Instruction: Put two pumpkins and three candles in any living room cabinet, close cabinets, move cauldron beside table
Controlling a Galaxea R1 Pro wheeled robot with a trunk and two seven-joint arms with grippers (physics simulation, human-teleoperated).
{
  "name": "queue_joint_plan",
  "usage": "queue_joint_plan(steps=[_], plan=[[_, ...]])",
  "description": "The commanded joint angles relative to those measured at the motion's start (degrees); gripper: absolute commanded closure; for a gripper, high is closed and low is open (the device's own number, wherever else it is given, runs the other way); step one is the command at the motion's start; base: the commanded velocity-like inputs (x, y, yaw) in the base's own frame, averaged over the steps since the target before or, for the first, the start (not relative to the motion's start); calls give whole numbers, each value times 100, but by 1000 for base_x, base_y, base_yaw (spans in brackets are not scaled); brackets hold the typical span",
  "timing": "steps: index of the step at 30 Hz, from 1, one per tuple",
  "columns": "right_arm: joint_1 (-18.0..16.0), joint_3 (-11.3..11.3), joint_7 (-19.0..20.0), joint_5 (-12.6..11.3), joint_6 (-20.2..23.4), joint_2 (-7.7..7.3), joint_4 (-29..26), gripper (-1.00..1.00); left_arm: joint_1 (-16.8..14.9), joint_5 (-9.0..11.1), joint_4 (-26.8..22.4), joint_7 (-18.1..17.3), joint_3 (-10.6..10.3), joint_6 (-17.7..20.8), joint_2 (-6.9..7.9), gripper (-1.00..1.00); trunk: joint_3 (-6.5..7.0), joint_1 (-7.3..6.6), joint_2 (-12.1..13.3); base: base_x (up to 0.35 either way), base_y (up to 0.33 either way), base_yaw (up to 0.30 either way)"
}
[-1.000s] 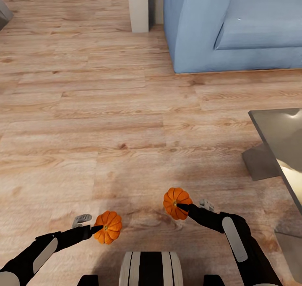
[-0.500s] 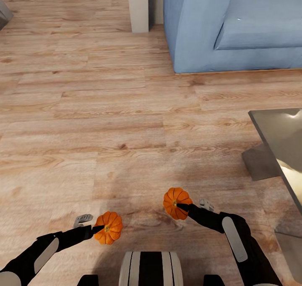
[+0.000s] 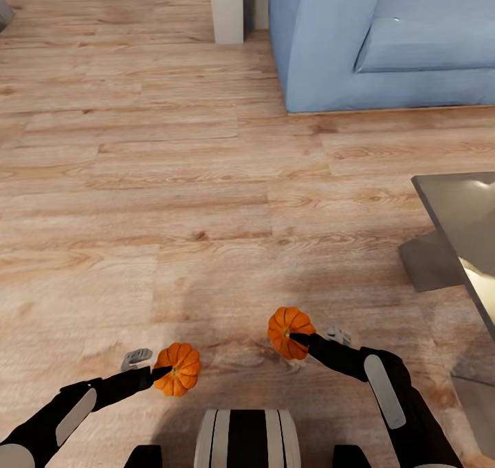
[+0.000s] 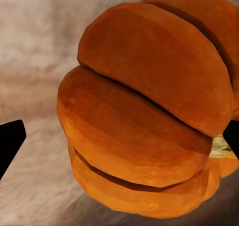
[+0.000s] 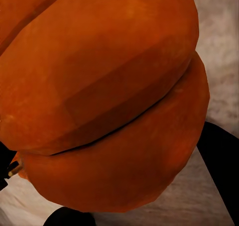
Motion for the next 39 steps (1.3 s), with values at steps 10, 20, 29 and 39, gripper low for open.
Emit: queue_joint_plan(steps=[10, 20, 29, 39], plan=[[-2, -16, 53, 35, 34, -5, -2, 100, 1, -30, 11, 107, -51, -139, -8, -100, -4, 0, -1, 0, 0, 0], [-2, -20, 59, 35, 52, -5, -5, 100, 1, -48, 11, 107, -61, -162, -54, 100, -4, 0, -1, 0, 0, 0], [-2, -20, 59, 39, 53, -5, -5, 100, 3, -26, 11, 115, -45, -171, -53, 100, -4, 0, -1, 0, 0, 0], [-2, -20, 59, 35, 53, -5, -9, 100, 1, -3, 11, 115, -26, -164, -48, 100, 63, -7, 3, 0, 0, 0]])
